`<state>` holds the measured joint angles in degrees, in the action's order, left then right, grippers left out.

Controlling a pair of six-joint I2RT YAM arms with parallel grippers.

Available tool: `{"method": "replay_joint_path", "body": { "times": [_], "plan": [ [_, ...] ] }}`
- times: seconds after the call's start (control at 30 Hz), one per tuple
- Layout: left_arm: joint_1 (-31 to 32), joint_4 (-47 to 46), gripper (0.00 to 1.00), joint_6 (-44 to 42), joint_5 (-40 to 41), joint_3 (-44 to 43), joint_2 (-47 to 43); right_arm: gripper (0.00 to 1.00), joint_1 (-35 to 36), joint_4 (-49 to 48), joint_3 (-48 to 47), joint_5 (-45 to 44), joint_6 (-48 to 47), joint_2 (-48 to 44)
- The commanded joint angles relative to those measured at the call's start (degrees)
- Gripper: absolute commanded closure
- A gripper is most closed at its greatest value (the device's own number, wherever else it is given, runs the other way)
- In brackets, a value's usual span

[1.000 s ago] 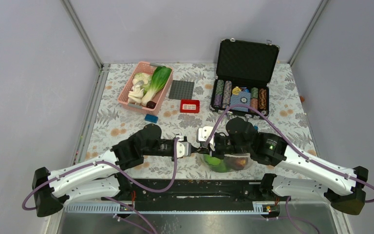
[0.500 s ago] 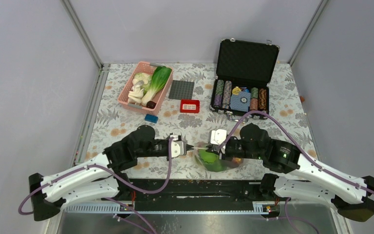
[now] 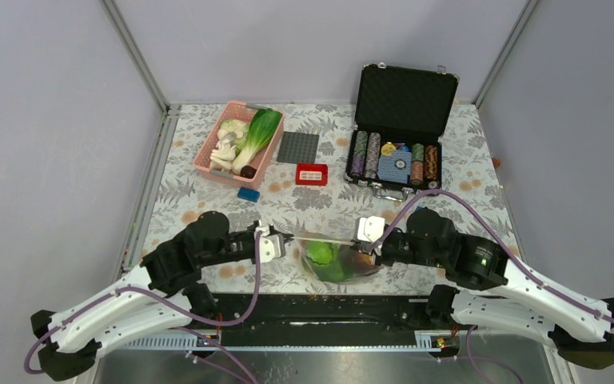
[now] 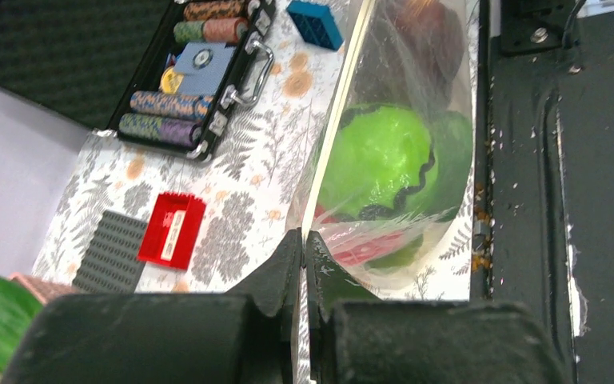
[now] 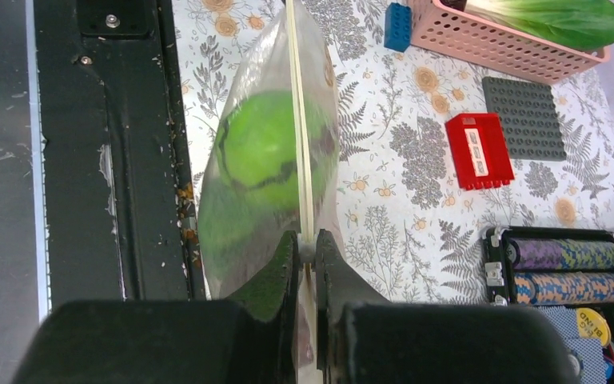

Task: Open the zip-top bag and remove the fake food
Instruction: Unzip the zipper food storage bag at the center of the board.

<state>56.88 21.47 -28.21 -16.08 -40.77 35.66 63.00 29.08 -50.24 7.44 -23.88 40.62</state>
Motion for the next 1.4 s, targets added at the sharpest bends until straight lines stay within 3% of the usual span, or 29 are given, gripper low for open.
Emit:
{"method": "replay_joint_path", "body": {
  "times": [0.0,0.37,1.17,1.23,1.3,1.37],
  "plan": [
    [-1.03,5.32,1.0,-2.4,8.29,-0.21,-3.75,1.0,0.1,5.56,0.69,-3.94,-0.88,-2.54],
    [-1.16,9.09,1.0,-3.63,14.51,2.19,-11.76,1.0,0.08,9.73,1.54,-5.08,-1.0,-6.89],
    [-1.12,10.92,1.0,-4.45,14.8,1.54,-11.89,0.96,0.06,14.79,1.99,-6.03,0.32,-11.69],
    [-1.17,10.87,1.0,-4.4,14.15,1.4,-11.63,0.88,0.04,14.79,1.98,-5.63,0.25,-11.81],
    [-1.19,10.65,1.0,-4.35,13.7,1.1,-11.34,0.65,0.1,14.44,1.98,-4.82,0.12,-11.8],
    [-1.17,10.11,1.0,-4.23,13.08,0.97,-10.75,0.5,0.09,13.83,1.53,-3.42,-0.19,-11.92]
  ]
}}
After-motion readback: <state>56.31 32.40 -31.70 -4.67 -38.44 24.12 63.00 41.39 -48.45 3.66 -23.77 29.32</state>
